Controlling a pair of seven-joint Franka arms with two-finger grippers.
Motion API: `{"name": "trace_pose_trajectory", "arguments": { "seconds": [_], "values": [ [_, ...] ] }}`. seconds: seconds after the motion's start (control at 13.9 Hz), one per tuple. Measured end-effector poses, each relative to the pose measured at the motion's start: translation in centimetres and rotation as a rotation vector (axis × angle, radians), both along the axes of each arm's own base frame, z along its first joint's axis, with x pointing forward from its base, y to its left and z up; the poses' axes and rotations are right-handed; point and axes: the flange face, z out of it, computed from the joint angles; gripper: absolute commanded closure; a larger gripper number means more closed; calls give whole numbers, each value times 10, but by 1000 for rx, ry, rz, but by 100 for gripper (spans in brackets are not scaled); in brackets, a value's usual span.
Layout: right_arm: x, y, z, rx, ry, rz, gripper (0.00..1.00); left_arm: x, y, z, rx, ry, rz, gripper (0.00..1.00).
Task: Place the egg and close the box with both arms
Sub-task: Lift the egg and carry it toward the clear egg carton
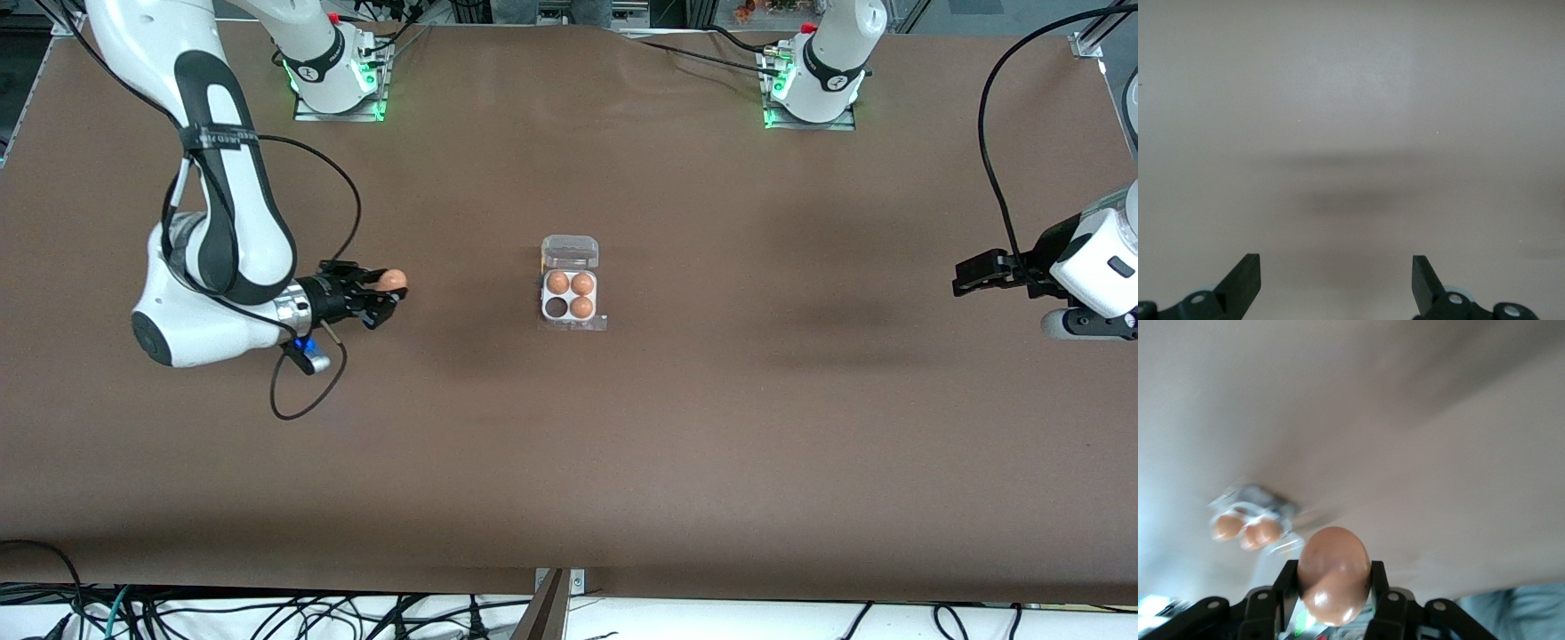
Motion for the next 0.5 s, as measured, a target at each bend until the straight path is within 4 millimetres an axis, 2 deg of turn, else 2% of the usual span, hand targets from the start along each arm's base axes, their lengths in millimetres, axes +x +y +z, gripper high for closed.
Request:
{"name": "trace_pose_trajectory", "arguments": {
  "seconds": [0.22, 0.5],
  "values": [
    [6, 27, -29, 151, 66, -114, 57, 0, 0, 0, 0, 0, 0, 0],
    [13, 55, -57, 289, 115, -225, 57, 0, 0, 0, 0, 0, 0, 0]
  ]
}}
